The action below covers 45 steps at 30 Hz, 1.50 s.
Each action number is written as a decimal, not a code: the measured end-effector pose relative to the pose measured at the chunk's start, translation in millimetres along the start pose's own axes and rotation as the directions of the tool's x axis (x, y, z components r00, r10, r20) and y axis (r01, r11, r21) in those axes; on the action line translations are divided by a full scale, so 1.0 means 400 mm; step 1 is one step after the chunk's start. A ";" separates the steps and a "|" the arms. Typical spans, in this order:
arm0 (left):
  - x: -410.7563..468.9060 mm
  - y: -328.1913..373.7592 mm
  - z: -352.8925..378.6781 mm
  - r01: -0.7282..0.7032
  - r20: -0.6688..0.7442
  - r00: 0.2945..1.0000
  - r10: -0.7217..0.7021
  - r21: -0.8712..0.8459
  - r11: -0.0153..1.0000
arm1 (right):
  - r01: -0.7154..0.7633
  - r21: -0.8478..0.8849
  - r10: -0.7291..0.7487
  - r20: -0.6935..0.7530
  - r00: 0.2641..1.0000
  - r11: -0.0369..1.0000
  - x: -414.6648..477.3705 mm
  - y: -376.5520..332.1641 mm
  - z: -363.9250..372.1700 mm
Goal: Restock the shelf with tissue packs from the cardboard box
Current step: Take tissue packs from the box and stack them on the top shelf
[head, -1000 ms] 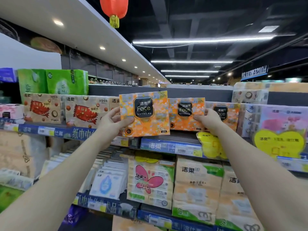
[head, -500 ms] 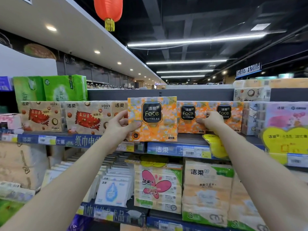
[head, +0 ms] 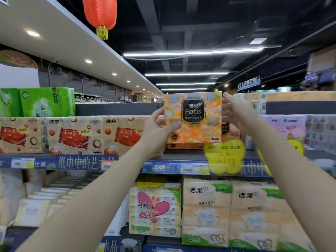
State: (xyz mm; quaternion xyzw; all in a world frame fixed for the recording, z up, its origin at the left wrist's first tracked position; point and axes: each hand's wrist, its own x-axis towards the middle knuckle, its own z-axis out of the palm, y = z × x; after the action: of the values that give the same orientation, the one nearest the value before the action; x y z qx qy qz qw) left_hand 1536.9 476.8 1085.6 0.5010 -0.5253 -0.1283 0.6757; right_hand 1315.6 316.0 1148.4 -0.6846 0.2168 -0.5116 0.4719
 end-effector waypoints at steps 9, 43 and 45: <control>0.086 0.001 0.236 -0.013 0.007 1.000 0.013 -0.024 1.000 | 0.115 -0.193 -0.105 0.062 0.993 0.974 -0.063 0.012 -0.168; 0.276 -0.158 0.385 0.009 -0.050 0.998 0.032 0.659 0.752 | -0.072 -0.722 -0.121 -0.212 0.970 0.688 0.132 0.255 -0.247; 0.275 -0.160 0.386 0.015 -0.071 0.996 0.044 0.666 0.746 | -0.086 -0.752 -0.115 -0.211 0.971 0.653 0.129 0.257 -0.241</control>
State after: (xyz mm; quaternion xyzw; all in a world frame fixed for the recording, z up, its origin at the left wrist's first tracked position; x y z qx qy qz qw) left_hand 1475.6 286.5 1089.2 0.7096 -0.5121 0.0934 0.4748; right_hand 1267.4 187.4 1087.7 -0.7533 0.4596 -0.4574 0.1099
